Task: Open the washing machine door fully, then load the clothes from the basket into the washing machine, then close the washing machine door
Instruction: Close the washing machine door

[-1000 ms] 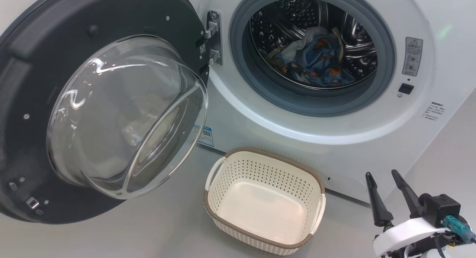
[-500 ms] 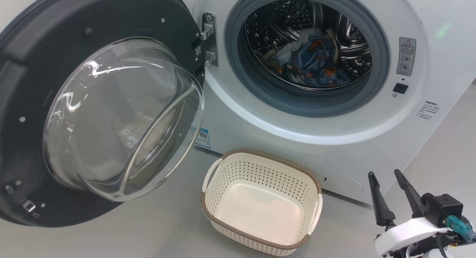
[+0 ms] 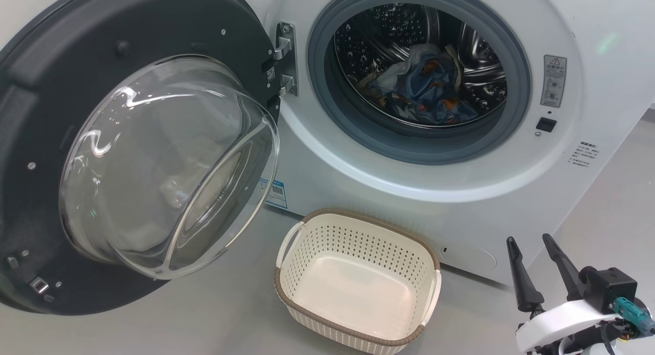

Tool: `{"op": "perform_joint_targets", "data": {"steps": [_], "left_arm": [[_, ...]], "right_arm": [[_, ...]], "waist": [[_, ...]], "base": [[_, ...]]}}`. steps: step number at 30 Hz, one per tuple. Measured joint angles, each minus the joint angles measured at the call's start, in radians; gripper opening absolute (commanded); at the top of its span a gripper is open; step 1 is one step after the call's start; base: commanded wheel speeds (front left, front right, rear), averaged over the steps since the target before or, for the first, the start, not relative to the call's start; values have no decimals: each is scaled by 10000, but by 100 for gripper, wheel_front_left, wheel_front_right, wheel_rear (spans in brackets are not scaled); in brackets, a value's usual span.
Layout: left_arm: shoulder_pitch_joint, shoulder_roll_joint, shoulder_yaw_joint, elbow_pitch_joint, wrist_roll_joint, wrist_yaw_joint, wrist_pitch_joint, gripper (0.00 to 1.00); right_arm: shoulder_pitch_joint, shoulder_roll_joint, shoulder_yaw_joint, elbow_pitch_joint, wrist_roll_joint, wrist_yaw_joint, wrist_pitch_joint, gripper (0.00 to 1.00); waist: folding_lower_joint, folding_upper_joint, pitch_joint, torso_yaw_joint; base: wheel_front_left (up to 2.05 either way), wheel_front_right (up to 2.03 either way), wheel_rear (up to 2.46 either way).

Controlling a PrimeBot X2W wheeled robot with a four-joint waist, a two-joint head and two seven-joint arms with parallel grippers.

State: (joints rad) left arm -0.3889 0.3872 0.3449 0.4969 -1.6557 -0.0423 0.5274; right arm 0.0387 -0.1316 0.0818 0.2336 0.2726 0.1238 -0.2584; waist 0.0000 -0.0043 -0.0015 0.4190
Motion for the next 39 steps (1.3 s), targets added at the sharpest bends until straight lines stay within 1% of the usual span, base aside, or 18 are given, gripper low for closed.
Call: {"op": "perform_joint_targets", "data": {"steps": [5, 9, 19, 32, 39], "left_arm": [[-10, 0, -178, -6, -111, -128, 412, 0], [-20, 0, -190, -27, -449, -176, 729, 0], [-2, 29, -395, -226, -535, -320, 1538, 0], [356, 35, -1250, -1233, -598, -516, 2842, 0], [664, 29, -1528, -1950, -596, -522, 3264, 0]], "right_arm": [[22, 21, 0, -4, 0, 0, 0, 100], [23, 31, -15, -6, 0, 0, 0, 100], [28, 59, -119, -4, 0, 0, 0, 100], [40, 92, -226, -6, 0, 0, 0, 100], [55, 121, -253, -8, 0, 0, 0, 100]], "waist": [[0, 0, -3, -4], [0, 0, 1, -3], [0, 0, -5, 30], [0, 0, -41, 184], [0, 0, -86, 304]], "base": [[0, 0, 0], [0, 0, 0], [0, 0, 0], [0, 0, 0], [0, 0, 0]]}}
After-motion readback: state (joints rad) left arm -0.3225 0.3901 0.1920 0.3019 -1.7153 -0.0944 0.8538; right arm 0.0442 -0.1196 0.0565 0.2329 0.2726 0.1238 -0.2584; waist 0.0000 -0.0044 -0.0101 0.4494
